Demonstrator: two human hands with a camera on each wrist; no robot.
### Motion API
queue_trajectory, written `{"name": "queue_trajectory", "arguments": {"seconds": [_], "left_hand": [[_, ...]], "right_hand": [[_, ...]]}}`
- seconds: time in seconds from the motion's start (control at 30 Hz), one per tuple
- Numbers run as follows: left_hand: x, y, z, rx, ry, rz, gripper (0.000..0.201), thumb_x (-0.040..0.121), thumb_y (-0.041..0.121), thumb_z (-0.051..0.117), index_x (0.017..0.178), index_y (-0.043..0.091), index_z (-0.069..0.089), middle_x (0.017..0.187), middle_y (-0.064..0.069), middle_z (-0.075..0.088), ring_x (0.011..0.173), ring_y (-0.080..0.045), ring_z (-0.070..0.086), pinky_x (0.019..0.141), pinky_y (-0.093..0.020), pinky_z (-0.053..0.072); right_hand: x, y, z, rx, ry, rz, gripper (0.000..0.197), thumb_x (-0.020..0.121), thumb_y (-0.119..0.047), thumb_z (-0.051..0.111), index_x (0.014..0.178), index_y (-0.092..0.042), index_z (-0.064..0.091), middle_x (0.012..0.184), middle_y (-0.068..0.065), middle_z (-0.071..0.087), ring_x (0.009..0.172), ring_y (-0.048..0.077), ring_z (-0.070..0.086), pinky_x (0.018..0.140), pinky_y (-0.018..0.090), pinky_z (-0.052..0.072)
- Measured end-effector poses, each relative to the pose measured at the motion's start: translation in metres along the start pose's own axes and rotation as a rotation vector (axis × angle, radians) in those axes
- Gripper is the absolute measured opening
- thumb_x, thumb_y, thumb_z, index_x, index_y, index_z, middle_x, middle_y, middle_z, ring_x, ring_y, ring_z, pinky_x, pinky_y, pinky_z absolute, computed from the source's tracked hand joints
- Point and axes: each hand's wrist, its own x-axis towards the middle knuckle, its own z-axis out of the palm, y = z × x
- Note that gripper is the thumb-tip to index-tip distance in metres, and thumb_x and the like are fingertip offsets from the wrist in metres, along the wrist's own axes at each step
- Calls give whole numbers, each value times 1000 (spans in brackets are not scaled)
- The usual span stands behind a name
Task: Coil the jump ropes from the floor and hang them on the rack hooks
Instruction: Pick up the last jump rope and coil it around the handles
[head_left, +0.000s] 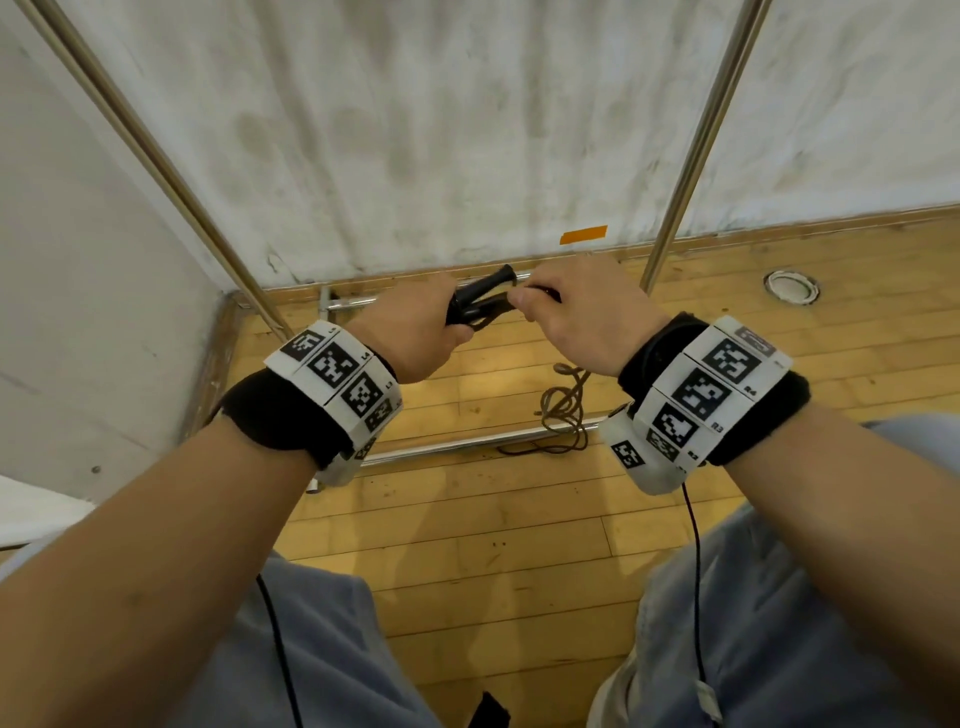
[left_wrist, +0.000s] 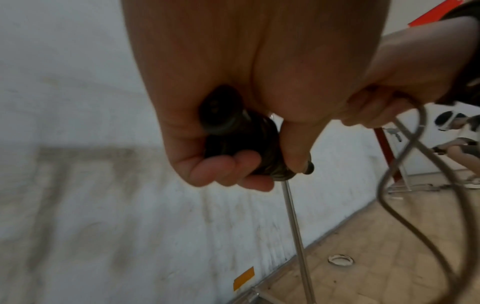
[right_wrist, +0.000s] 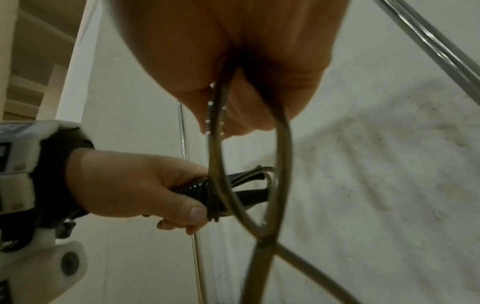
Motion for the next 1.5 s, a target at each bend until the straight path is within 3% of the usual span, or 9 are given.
{"name": "queue_trajectory", "arguments": {"seconds": [0.13, 0.4, 0.63, 0.97, 1.1, 1.27, 1.37, 1.43, 1.5], "left_hand": [[-7, 14, 8, 17, -17, 121, 23, 89, 44, 57, 97, 26, 43, 84, 6, 55, 72, -13, 54, 61, -31, 45], [-15, 27, 14, 69, 63, 203, 32, 86, 54, 54, 71, 32, 38, 65, 10, 52, 58, -7, 49, 48, -26, 34], [-24, 25, 10, -35, 121, 322, 21, 80, 41, 60, 75, 22, 53, 55, 8, 49, 49, -10, 46, 46, -26, 36], [-27, 19, -17, -131, 97, 291, 16, 70, 40, 64, 72, 24, 62, 56, 7, 53, 55, -9, 51, 49, -24, 35], [-22, 18, -16, 134, 70, 249, 15, 77, 40, 59, 80, 26, 62, 62, 6, 56, 59, -11, 52, 49, -24, 35], [-29, 28, -16, -108, 49, 356, 18, 75, 38, 58, 78, 21, 60, 59, 8, 53, 58, -13, 52, 55, -30, 44], [-34, 30, -20, -280, 131, 320, 11, 75, 36, 61, 74, 30, 52, 59, 11, 51, 57, -4, 52, 50, -17, 36], [-35, 28, -20, -381, 190, 269, 19, 79, 31, 66, 74, 35, 47, 61, 11, 51, 57, 2, 52, 48, -11, 37], [-34, 27, -20, -487, 250, 219, 17, 79, 35, 65, 78, 32, 48, 64, 9, 53, 55, 2, 52, 48, -12, 37]], "right_hand": [[4, 4, -2, 18, 134, 27, 32, 96, -36, 45, 74, -17, 56, 60, -8, 46, 54, 8, 42, 49, 18, 25], [14, 14, -9, 119, 132, 169, 38, 85, -50, 59, 63, -19, 61, 52, -4, 47, 47, 7, 42, 47, 21, 33], [21, 24, -17, 304, -35, 182, 37, 79, -53, 65, 56, -23, 63, 51, 2, 39, 36, 8, 26, 47, 24, 29], [21, 36, -21, 321, -141, 174, 47, 77, -60, 61, 54, -19, 59, 36, -11, 40, 35, 4, 36, 53, 25, 36], [23, 40, -19, 194, -107, 169, 46, 71, -62, 64, 50, -22, 60, 42, -8, 36, 40, 9, 34, 47, 24, 32], [24, 39, -13, 266, -27, 144, 52, 74, -65, 60, 52, -17, 61, 43, -3, 34, 41, 12, 32, 42, 15, 32], [19, 33, -1, 619, -108, 201, 53, 80, -52, 58, 65, -1, 58, 48, 1, 47, 43, 11, 43, 49, 19, 38], [14, 22, 14, 809, -133, 243, 34, 92, -27, 54, 62, -11, 53, 41, -9, 49, 37, 4, 42, 45, 19, 38], [11, 12, 29, 853, -145, 238, 48, 97, -18, 41, 50, -22, 48, 38, -9, 42, 35, 6, 34, 41, 22, 31]]}}
